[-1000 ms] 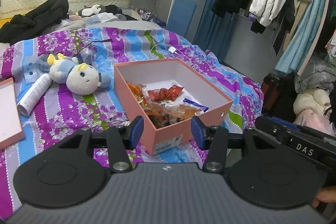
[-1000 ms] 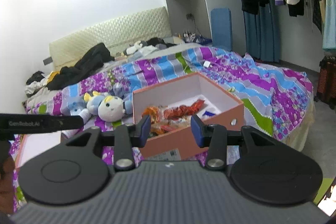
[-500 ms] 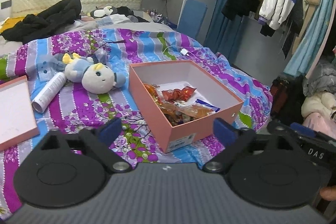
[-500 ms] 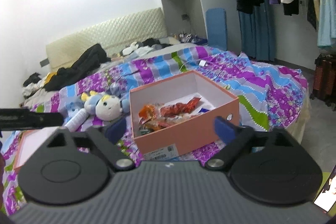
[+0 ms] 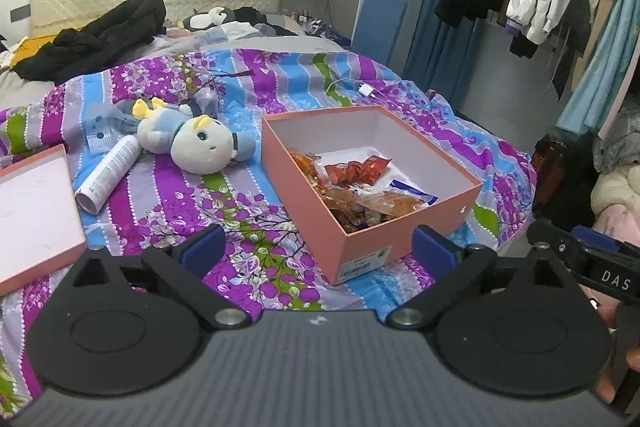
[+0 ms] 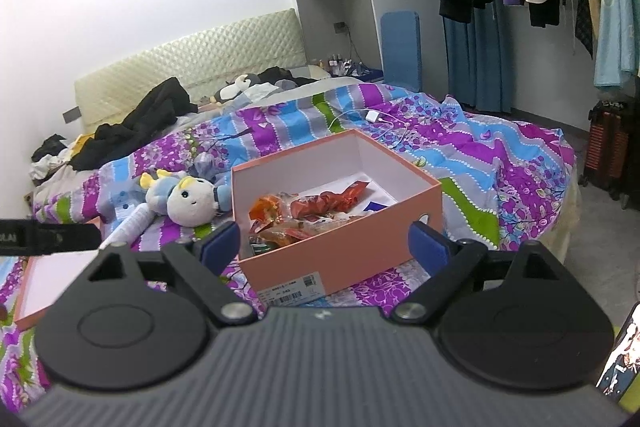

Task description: Organize snacks

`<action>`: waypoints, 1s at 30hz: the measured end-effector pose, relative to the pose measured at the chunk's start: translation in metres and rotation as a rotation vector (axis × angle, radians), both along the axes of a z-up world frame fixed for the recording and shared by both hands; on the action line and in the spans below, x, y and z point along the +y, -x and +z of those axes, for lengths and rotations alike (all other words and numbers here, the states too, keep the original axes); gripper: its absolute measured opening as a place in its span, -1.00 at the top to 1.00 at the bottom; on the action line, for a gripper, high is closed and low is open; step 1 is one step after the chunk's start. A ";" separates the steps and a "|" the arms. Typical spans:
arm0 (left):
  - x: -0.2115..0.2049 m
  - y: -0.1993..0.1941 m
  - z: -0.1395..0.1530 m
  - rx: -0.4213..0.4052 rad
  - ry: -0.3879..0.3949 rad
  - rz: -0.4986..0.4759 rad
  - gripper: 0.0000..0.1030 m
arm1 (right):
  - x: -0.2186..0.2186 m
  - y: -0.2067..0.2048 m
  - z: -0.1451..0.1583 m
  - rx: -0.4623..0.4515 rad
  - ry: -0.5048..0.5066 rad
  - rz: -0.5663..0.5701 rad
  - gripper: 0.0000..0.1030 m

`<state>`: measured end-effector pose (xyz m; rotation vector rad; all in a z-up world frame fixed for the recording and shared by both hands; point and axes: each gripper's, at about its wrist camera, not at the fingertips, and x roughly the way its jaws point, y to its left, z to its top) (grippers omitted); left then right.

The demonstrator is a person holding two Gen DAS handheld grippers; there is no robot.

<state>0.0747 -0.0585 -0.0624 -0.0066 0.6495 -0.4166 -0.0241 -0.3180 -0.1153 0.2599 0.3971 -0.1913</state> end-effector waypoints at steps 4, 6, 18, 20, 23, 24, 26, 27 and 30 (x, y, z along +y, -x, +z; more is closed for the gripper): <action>-0.004 0.000 0.001 -0.010 -0.023 -0.002 -0.96 | 0.000 0.000 0.000 -0.001 0.007 -0.006 -0.79; -0.006 -0.001 0.001 -0.016 -0.033 0.001 -0.96 | -0.001 -0.001 0.000 0.001 0.011 -0.009 -0.79; -0.009 -0.004 -0.008 -0.006 -0.061 0.009 -0.97 | -0.001 -0.002 -0.003 0.014 0.018 -0.007 -0.79; -0.009 -0.003 -0.008 -0.008 -0.063 0.007 -0.97 | -0.001 -0.002 -0.004 0.014 0.014 -0.008 -0.79; -0.009 -0.002 -0.007 -0.010 -0.054 0.005 -0.97 | -0.001 -0.002 -0.004 0.015 0.017 -0.009 -0.79; -0.009 -0.001 -0.007 -0.011 -0.052 0.005 -0.97 | -0.001 -0.002 -0.004 0.016 0.018 -0.008 -0.79; -0.009 0.000 -0.007 -0.013 -0.047 0.003 -0.97 | 0.000 -0.002 -0.004 0.015 0.019 -0.008 -0.79; -0.008 0.000 -0.007 -0.013 -0.045 0.003 -0.97 | 0.000 -0.002 -0.004 0.015 0.019 -0.008 -0.79; -0.007 0.000 -0.006 -0.013 -0.045 0.004 -0.97 | 0.001 -0.001 -0.003 0.013 0.019 -0.010 -0.79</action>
